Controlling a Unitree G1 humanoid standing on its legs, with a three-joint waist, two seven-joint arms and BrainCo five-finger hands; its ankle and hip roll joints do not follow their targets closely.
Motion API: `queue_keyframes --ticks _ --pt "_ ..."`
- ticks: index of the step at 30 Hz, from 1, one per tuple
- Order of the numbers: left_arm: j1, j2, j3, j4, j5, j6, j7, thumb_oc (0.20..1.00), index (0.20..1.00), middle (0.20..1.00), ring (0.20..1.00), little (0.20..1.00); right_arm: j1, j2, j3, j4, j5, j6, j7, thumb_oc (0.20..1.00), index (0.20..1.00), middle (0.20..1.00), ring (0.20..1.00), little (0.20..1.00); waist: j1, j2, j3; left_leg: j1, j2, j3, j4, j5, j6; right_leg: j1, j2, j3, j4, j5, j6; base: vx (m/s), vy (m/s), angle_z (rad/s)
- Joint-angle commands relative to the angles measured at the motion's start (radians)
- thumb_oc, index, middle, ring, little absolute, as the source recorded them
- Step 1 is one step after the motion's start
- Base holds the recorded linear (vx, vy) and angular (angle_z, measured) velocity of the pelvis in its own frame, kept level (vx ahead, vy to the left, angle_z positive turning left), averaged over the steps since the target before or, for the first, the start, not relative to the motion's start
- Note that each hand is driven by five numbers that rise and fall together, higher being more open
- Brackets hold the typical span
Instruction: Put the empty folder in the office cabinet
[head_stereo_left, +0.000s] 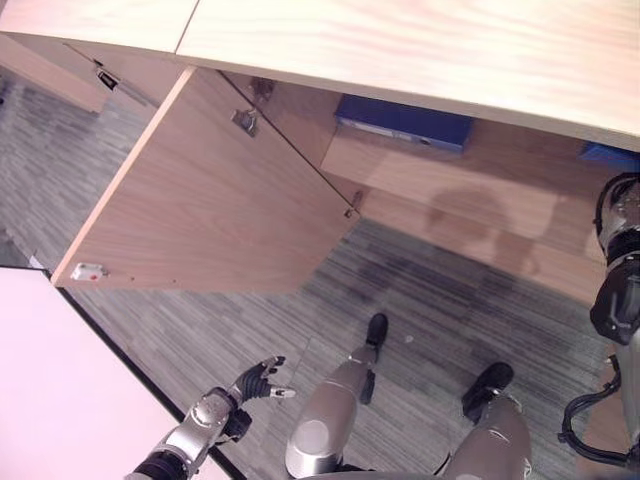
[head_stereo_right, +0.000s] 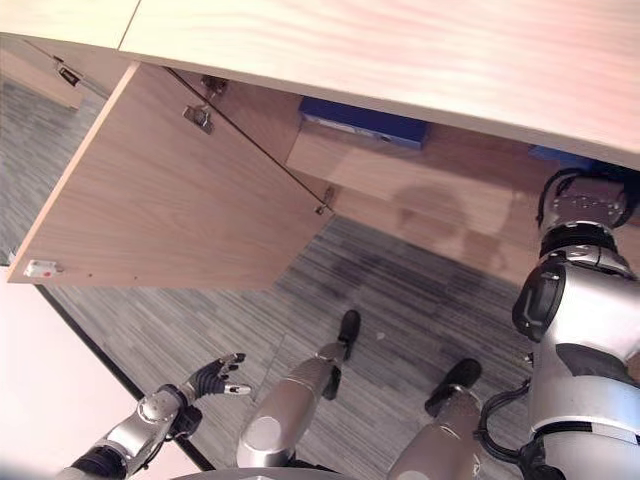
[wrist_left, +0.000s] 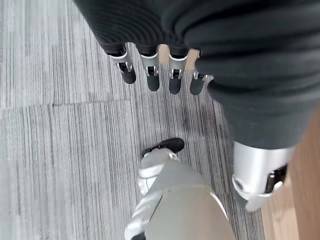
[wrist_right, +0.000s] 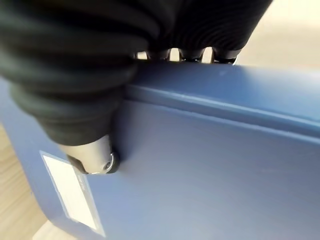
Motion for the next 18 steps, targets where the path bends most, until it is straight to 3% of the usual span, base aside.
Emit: queue_keyframes --ticks 1,2,10,18 --pt "0.003 0.042 -0.020 0.050 -0.010 -0.014 0.020 1.000 1.000 1.000 1.000 1.000 -0.022 -0.028 0.024 -0.093 -0.005 -0.046 0.034 0.200 0.200 0.200 0.200 0.200 0.007 -0.049 -0.048 -0.084 0.055 0.031 0.203 -0.205 -0.016 -0.040 0.028 0.076 0.098 -0.139 0.097 -0.04 -0.048 0.07" --pt "0.001 0.047 -0.020 0.050 -0.008 -0.014 0.023 1.000 1.000 1.000 1.000 1.000 -0.025 -0.026 0.025 -0.094 -0.005 -0.046 0.034 0.200 0.200 0.200 0.200 0.200 0.008 -0.050 -0.044 -0.096 0.058 0.031 0.215 -0.201 -0.014 -0.051 0.027 0.071 0.105 -0.137 0.092 -0.02 -0.061 0.05" --pt "-0.008 0.087 -0.012 0.040 -0.019 -0.014 0.045 1.000 1.000 1.000 1.000 1.000 -0.050 0.019 0.046 -0.100 -0.001 -0.045 0.031 0.200 0.200 0.200 0.200 0.200 -0.003 -0.079 -0.032 -0.275 0.070 0.008 0.483 -0.323 0.000 -0.223 0.012 0.112 0.303 -0.235 0.061 -0.01 -0.020 -0.01" --pt "-0.011 0.110 -0.013 0.016 -0.036 -0.015 0.055 1.000 1.000 1.000 1.000 1.000 -0.080 0.039 0.075 -0.090 -0.009 -0.035 0.034 0.200 0.200 0.200 0.200 0.200 -0.002 -0.094 -0.039 -0.369 0.075 -0.001 0.569 -0.362 0.005 -0.316 -0.003 0.129 0.364 -0.252 0.054 -0.01 -0.013 -0.04"
